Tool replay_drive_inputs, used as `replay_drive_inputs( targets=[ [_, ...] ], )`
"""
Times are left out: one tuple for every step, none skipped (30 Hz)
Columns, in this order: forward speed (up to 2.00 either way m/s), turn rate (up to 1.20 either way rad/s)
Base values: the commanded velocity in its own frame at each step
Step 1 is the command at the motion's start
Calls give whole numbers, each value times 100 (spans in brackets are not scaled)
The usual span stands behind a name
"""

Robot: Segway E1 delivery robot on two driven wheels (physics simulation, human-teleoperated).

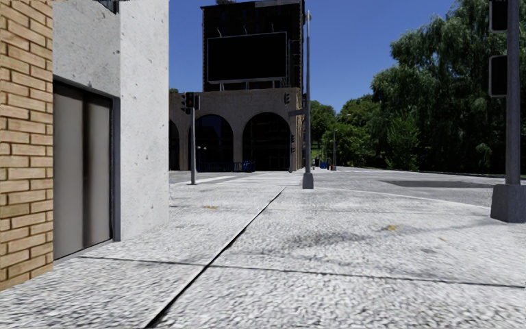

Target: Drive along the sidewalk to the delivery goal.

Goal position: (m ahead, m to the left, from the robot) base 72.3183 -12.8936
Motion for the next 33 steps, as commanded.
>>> replay_drive_inputs(
  targets=[
    [200, 0],
    [200, 0],
    [200, 0],
    [200, 0],
    [200, 0],
    [200, 0],
    [200, 0],
    [200, 0],
    [200, 0],
    [200, 0],
    [200, 0],
    [200, 0],
    [200, 0],
    [200, 0],
    [200, 0],
    [200, 0],
    [200, 0],
    [200, 0],
    [200, 0],
    [200, 0],
    [200, 0],
    [200, 0],
    [200, 0],
    [200, 0],
    [200, 0],
    [200, 0],
    [200, 0],
    [200, 0],
    [200, 0],
    [200, 0],
    [200, 0],
    [200, 0],
    [200, 0]
  ],
)
